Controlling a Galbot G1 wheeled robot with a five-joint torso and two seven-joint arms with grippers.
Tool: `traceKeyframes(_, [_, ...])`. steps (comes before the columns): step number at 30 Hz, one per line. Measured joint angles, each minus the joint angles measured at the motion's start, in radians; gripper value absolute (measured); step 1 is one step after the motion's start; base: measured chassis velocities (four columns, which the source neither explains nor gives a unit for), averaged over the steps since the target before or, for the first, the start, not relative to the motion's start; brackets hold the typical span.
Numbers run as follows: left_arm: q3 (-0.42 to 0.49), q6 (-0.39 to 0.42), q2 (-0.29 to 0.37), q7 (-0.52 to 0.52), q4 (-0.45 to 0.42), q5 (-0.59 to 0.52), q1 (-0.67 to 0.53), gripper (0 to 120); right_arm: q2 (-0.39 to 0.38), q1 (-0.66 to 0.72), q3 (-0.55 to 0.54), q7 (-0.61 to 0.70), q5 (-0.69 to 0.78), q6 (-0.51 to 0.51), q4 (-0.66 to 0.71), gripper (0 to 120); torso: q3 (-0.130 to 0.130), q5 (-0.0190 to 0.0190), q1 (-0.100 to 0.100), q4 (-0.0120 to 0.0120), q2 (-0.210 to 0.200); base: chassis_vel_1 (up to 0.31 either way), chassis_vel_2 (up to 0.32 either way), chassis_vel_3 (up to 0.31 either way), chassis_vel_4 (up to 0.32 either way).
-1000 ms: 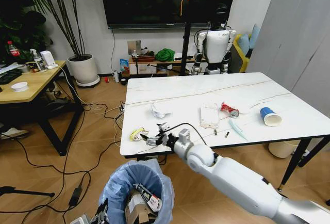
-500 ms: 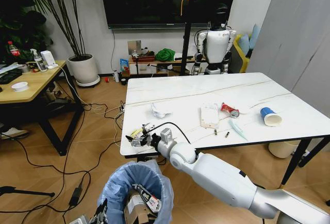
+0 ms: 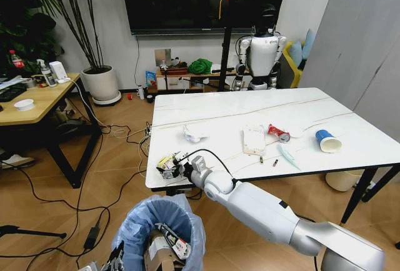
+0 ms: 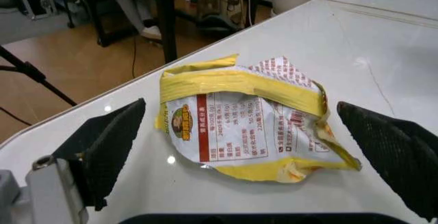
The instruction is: Pick up the trash bin and place the trash from the table into it.
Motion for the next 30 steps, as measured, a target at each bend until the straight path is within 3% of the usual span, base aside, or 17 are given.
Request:
traceKeyframes(11, [0.001, 0.002, -0.005, -0.003, 0.013, -0.005, -0.014, 0, 0.001, 0.002, 0.004, -0.031, 0.008, 0.013, -0.026, 60, 0.000, 0.0001, 0.000, 0.0001, 0.000, 0.000, 0.000, 0.000, 0.000])
traceKeyframes(14, [0.002, 0.002, -0.005, -0.004, 0.014, -0.005, -0.015, 0, 0.002, 0.002, 0.004, -0.032, 0.007, 0.014, -0.028, 55, 0.000, 0.0001, 0.000, 0.0000, 0.000, 0.000, 0.000, 0.000, 0.000])
traceKeyframes(18, [0.000, 0.003, -0.005, -0.004, 0.016, -0.005, -0.018, 0, 0.002, 0.002, 0.004, -0.035, 0.006, 0.018, -0.031, 34, 0.000, 0.0001, 0.000, 0.0001, 0.000, 0.000, 0.000, 0.000, 0.000])
traceKeyframes(23, [0.000, 0.003, -0.005, -0.005, 0.019, -0.006, -0.021, 0, 0.002, 0.007, 0.003, -0.042, 0.006, 0.020, -0.035, 19, 0.000, 0.0000, 0.000, 0.0001, 0.000, 0.000, 0.000, 0.000, 0.000])
traceKeyframes(26, [-0.001, 0.003, -0.005, -0.006, 0.021, -0.008, -0.024, 0, 0.004, 0.011, 0.001, -0.049, 0.006, 0.022, -0.043, 4, 0.000, 0.0001, 0.000, 0.0001, 0.000, 0.000, 0.000, 0.000, 0.000])
traceKeyframes(30, [-0.003, 0.004, -0.003, -0.007, 0.026, -0.011, -0.030, 0, 0.006, 0.017, -0.001, -0.056, 0.006, 0.025, -0.052, 0, 0.000, 0.0000, 0.000, 0.0001, 0.000, 0.000, 0.000, 0.000, 0.000])
